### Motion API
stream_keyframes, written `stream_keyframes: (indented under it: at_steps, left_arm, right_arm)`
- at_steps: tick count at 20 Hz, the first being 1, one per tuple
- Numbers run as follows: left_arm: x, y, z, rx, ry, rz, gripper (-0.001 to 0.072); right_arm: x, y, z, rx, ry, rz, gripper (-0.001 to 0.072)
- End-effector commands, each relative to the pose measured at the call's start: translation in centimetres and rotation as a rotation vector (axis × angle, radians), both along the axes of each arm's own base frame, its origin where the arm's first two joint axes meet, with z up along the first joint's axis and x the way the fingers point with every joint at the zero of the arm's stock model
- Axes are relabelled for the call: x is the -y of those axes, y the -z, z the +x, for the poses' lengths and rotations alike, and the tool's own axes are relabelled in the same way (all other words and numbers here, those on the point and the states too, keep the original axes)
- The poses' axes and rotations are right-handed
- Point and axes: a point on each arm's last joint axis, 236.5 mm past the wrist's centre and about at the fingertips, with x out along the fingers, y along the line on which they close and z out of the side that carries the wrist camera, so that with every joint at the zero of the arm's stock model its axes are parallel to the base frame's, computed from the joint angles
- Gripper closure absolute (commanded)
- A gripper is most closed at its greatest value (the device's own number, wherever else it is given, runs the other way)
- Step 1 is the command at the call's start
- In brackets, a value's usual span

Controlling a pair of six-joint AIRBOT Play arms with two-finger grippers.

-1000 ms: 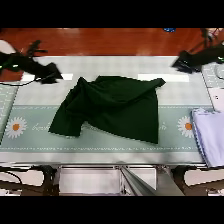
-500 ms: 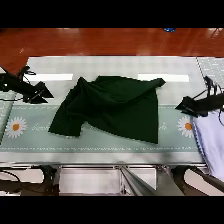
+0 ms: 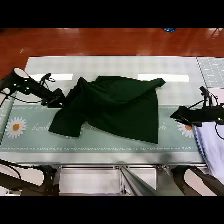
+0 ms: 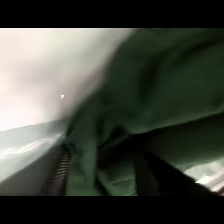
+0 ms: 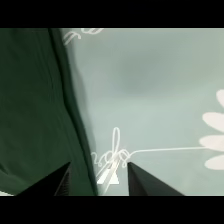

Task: Fold the shirts.

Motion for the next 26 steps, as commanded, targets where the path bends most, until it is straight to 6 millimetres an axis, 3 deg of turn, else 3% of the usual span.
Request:
stream_keyframes:
  at_steps: [1,2,5,9,15,17,20,21,23,24,26]
  left_arm:
    - [2.2,0.9,-1.3,-0.046,0.081,-0.016,0.0608]
    - [2.3,0.7,-1.5,-0.048,0.094,-0.023,0.0690]
    - [2.1,-0.1,-1.9,-0.065,0.125,-0.023,0.0690]
    - [2.1,-0.8,-1.4,-0.049,0.129,-0.023,0.0690]
    - [2.2,-0.7,-1.4,-0.048,0.127,-0.021,0.0690]
    - [2.2,-0.7,-1.4,-0.048,0.126,-0.021,0.0689]
    - [2.2,-0.8,-1.4,-0.049,0.127,-0.022,0.0690]
    - [2.4,-0.9,-1.3,-0.048,0.123,-0.032,0.0689]
    - [3.3,-2.7,-0.4,-0.035,0.101,-0.090,0.0690]
    - [3.8,-4.7,0.8,0.011,0.098,-0.128,0.0690]
    - [3.8,-10.2,4.7,0.191,0.084,-0.154,0.0690]
  right_arm:
    - [-0.1,0.0,-0.3,-0.005,-0.001,0.004,0.0308]
    - [0.3,0.3,-0.6,-0.021,-0.003,-0.016,0.0308]
    - [0.2,1.9,-3.5,-0.123,-0.027,-0.027,0.0308]
    - [-3.0,3.7,-6.6,-0.210,-0.018,0.101,0.0308]
    - [-5.8,5.1,-6.5,-0.229,-0.013,0.199,0.0309]
    - [-8.3,6.1,-6.8,-0.257,-0.081,0.208,0.0309]
    - [-12.4,6.4,-4.5,-0.221,-0.132,0.238,0.0314]
    - [-13.6,5.9,-3.2,-0.190,-0.163,0.244,0.0404]
    - [-16.1,3.5,-1.3,-0.101,-0.317,0.274,0.0690]
    - [-16.8,1.5,0.0,-0.067,-0.373,0.288,0.0692]
    - [-16.7,-4.1,4.3,0.057,-0.424,0.292,0.0692]
